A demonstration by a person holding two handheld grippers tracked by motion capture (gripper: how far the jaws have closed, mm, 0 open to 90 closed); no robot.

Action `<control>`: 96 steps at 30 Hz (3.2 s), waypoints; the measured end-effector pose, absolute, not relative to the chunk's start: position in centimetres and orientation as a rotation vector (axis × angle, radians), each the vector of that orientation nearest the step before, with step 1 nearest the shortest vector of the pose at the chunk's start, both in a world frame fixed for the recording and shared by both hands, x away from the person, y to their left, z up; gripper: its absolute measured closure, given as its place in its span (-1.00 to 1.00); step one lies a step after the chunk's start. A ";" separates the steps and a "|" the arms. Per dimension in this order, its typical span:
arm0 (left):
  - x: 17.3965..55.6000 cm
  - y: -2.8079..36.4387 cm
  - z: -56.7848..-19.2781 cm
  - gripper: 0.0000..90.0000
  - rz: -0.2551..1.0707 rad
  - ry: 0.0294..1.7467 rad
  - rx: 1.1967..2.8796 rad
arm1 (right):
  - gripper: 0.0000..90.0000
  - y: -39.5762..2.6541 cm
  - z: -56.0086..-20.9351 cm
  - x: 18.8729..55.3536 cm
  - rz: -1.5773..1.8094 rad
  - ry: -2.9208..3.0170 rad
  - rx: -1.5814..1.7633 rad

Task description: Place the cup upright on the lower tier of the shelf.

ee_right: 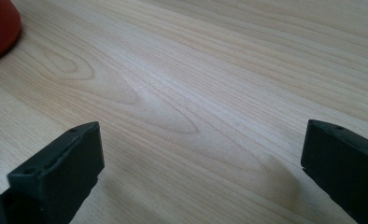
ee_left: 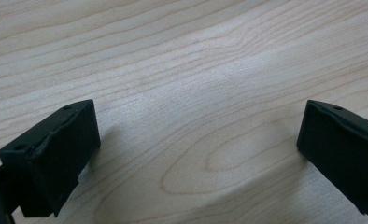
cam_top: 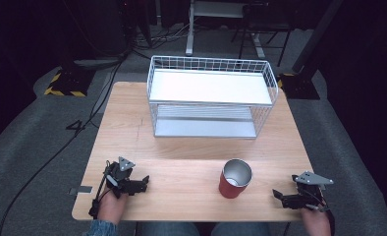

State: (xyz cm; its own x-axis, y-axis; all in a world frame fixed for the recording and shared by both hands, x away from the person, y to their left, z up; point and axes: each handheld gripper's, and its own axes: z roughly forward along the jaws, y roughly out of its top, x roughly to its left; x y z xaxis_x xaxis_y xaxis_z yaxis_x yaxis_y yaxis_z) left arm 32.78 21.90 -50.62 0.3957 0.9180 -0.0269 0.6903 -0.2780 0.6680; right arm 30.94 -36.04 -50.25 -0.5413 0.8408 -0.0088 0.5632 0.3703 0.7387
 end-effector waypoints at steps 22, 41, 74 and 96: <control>32.8 21.9 -50.6 -1.00 0.489 1.371 2.057 | -1.00 -36.2 -50.5 31.0 0.967 2.262 1.230; 32.8 21.9 -50.6 -1.00 0.493 1.364 2.063 | -1.00 -35.8 -49.6 30.6 1.010 2.246 1.177; 32.8 21.9 -50.6 -1.00 0.493 1.365 2.062 | -1.00 -28.8 -46.4 27.4 1.291 2.234 0.933; 32.8 21.9 -50.6 -1.00 0.493 1.366 2.061 | -1.00 -23.1 -48.6 28.3 1.459 2.230 0.985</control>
State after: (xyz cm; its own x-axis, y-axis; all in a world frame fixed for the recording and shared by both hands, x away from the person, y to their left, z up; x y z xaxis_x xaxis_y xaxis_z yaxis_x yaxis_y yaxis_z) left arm 32.82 21.91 -50.61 0.3983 0.9169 -0.0253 0.6897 -0.2812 0.6672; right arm 28.32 -23.15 -48.59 -0.7201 0.6841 0.1156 0.3799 0.2492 0.8908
